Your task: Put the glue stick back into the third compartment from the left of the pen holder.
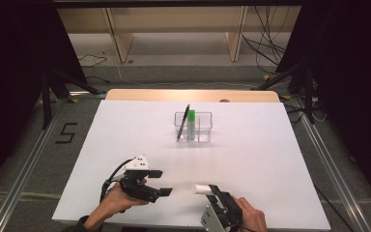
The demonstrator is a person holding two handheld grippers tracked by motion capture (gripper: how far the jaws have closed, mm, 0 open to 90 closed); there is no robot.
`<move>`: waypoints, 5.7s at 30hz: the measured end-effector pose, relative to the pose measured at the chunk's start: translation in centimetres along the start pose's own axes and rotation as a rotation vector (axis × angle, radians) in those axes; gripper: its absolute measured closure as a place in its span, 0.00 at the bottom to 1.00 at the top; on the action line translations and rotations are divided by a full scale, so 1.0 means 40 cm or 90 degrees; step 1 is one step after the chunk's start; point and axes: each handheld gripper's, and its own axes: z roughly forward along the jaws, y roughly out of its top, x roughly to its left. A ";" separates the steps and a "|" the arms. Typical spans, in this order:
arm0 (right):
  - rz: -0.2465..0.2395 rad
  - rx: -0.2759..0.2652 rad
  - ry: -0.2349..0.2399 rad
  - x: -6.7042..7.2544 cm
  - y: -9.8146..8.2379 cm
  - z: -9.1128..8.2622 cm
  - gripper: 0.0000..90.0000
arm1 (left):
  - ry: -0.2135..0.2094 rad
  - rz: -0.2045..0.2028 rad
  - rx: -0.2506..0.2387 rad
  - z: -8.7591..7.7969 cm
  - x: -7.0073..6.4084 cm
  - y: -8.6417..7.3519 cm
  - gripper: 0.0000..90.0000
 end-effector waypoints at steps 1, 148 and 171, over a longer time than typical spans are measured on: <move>0.000 0.000 0.000 0.000 0.000 0.000 0.79 | 0.004 -0.004 -0.017 -0.004 0.000 -0.004 0.25; 0.622 -0.144 0.270 -0.312 -0.018 0.157 0.34 | 0.093 -0.015 -0.149 -0.027 0.010 -0.058 0.18; 0.629 -0.187 0.251 -0.241 -0.128 0.054 0.29 | 0.083 -0.003 -0.144 -0.029 0.000 -0.058 0.18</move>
